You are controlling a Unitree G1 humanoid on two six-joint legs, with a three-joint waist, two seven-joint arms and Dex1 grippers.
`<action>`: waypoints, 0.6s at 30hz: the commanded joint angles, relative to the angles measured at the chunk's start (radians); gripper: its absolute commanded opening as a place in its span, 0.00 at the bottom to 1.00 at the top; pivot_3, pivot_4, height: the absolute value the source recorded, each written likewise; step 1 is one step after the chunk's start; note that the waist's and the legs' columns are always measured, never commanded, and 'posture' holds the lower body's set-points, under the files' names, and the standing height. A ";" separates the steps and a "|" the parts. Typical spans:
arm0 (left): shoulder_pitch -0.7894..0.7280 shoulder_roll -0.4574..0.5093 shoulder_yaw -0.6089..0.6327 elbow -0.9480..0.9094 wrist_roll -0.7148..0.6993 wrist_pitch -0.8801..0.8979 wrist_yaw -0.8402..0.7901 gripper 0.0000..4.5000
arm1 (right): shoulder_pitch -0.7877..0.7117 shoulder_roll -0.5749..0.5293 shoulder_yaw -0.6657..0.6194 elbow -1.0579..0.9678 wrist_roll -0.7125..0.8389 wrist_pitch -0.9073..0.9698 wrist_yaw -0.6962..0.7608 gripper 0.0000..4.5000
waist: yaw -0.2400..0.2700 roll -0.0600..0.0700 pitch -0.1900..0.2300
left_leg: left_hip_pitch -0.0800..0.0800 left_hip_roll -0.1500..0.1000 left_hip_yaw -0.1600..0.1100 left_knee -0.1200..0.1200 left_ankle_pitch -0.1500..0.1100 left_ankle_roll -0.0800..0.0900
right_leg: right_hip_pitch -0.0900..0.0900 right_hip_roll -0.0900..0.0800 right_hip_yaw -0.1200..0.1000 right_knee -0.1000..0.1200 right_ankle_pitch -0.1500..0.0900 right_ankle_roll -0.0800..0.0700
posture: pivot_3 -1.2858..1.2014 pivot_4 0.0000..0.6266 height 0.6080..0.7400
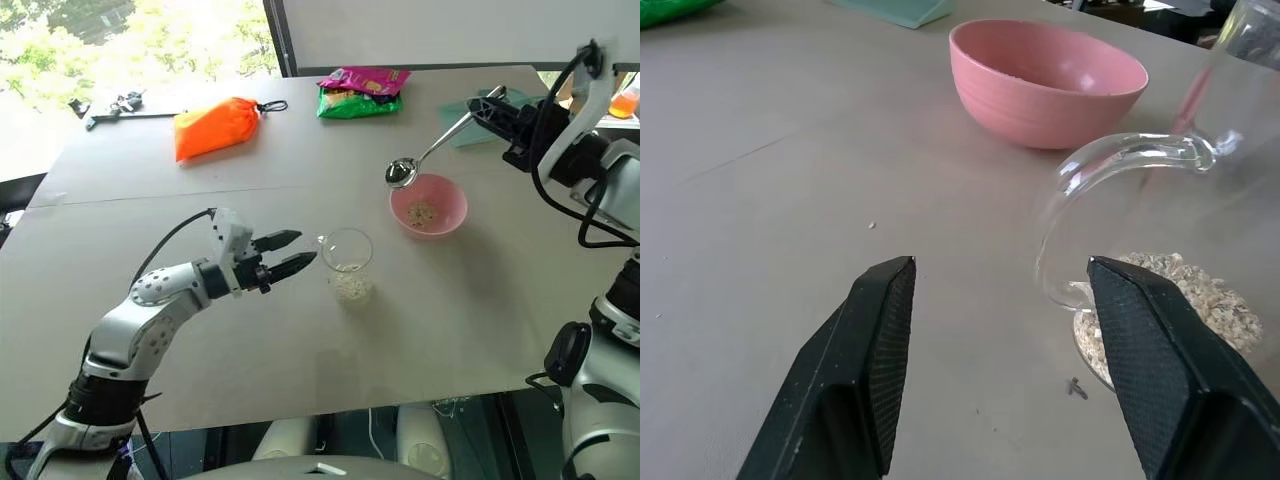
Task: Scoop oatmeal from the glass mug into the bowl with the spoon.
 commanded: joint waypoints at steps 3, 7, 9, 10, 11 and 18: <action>-0.053 -0.040 -0.016 0.045 0.035 -0.053 -0.034 0.64 | -0.003 -0.022 -0.011 -0.048 0.068 -0.040 -0.041 0.00 | 0.000 0.000 0.000 | 0.000 0.000 -0.001 0.000 0.000 0.000 | 0.000 0.000 0.000 0.000 0.000 0.000 | 0.52 0.24 1.00; -0.076 -0.076 -0.027 0.064 0.052 -0.063 -0.040 0.46 | 0.000 -0.020 0.010 -0.060 0.096 -0.052 -0.074 0.00 | -0.001 0.000 0.000 | 0.000 0.000 -0.001 0.000 0.000 0.000 | 0.000 0.000 0.000 0.000 0.000 0.000 | 0.52 0.24 1.00; -0.082 -0.087 -0.027 0.067 0.059 -0.062 -0.039 0.26 | 0.001 -0.022 0.018 -0.062 0.108 -0.057 -0.086 0.00 | -0.001 0.000 0.000 | 0.000 0.000 -0.002 0.000 0.000 0.000 | 0.000 0.000 0.000 0.000 0.000 0.000 | 0.52 0.24 1.00; -0.084 -0.093 -0.025 0.064 0.061 -0.058 -0.036 0.16 | 0.003 -0.024 0.021 -0.064 0.116 -0.061 -0.092 0.00 | -0.001 0.000 0.000 | 0.000 0.000 -0.002 0.000 0.000 0.000 | 0.000 0.000 0.000 0.000 0.000 0.000 | 0.52 0.24 1.00; -0.085 -0.097 -0.023 0.061 0.062 -0.055 -0.034 0.05 | 0.005 -0.026 0.024 -0.066 0.124 -0.065 -0.098 0.00 | -0.002 0.000 0.000 | 0.000 0.000 -0.002 0.000 0.000 0.000 | 0.000 0.000 0.000 0.000 0.000 0.000 | 0.52 0.24 1.00; -0.074 -0.133 0.009 0.006 0.038 0.012 0.030 0.01 | 0.023 -0.036 0.061 -0.094 0.175 -0.091 -0.124 0.00 | -0.001 0.000 0.000 | 0.000 0.000 -0.003 0.000 0.000 0.000 | 0.000 0.000 0.000 0.000 0.000 0.000 | 0.52 0.24 1.00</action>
